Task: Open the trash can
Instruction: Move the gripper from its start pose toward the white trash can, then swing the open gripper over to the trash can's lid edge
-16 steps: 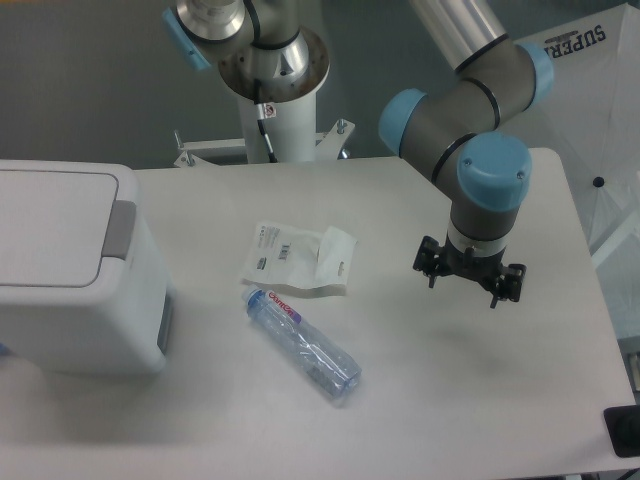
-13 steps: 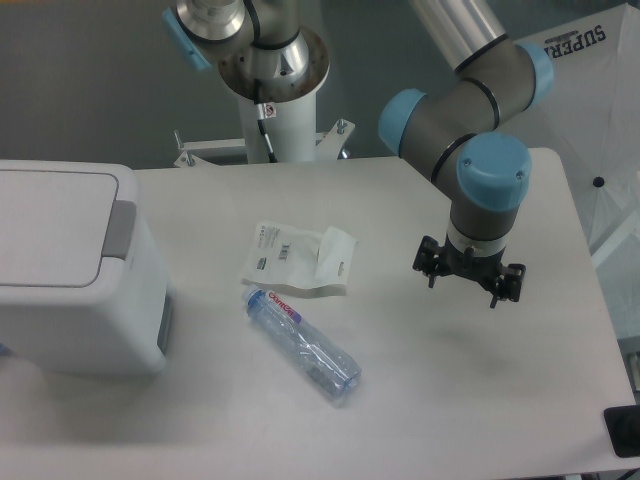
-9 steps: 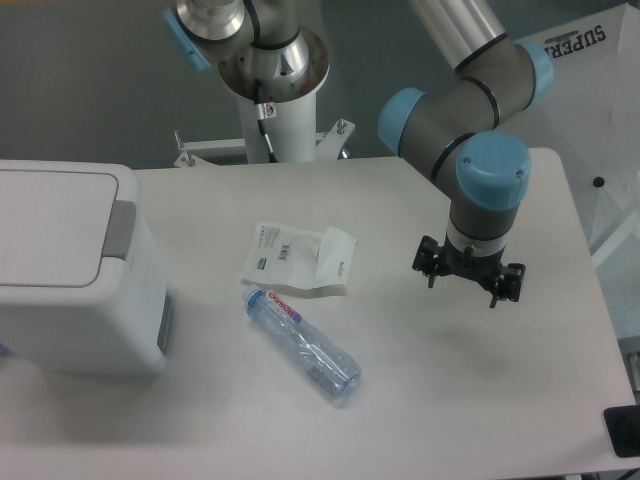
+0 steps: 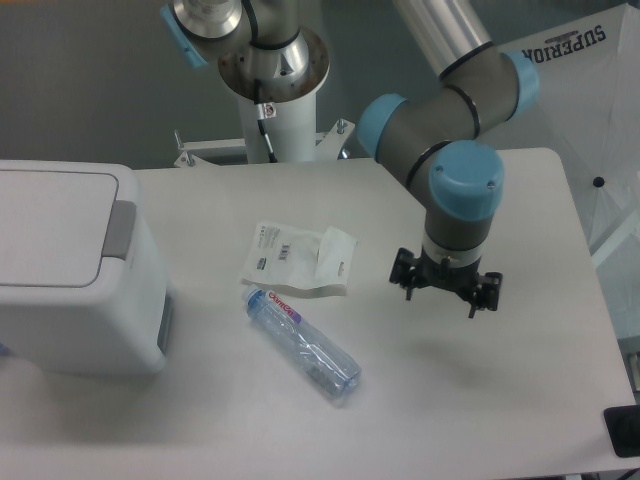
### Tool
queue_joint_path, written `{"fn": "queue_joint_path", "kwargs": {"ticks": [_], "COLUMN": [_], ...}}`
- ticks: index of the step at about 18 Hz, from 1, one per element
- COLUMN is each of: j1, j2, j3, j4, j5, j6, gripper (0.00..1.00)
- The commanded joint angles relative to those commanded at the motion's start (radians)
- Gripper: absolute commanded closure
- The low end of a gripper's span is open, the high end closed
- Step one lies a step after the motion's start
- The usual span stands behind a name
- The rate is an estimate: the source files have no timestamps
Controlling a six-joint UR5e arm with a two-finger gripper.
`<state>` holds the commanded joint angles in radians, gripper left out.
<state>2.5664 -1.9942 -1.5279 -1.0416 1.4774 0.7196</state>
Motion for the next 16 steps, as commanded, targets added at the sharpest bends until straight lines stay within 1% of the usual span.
{"fn": "queue_joint_path", "kwargs": {"ticks": [3, 5, 7, 9, 12, 14, 16], "j1": [-0.018, -0.029, -0.058, -0.101, -0.132, -0.166, -0.190], "j2": [0.011, 0.044, 0.078, 0.119, 0.167, 0.202, 0.225], "j3": [0.003, -0.004, -0.009, -0.005, 0.011, 0.023, 0.025], "j4": [-0.005, -0.018, -0.049, -0.100, -0.117, -0.147, -0.170], "j5": [-0.049, -0.095, -0.121, -0.138, -0.218, -0.268, -0.288], "j6": [-0.020, -0.055, -0.080, -0.107, -0.166, -0.177, -0.178], "gripper": [0.00, 0.00, 0.00, 0.00, 0.00, 0.00, 0.00]}}
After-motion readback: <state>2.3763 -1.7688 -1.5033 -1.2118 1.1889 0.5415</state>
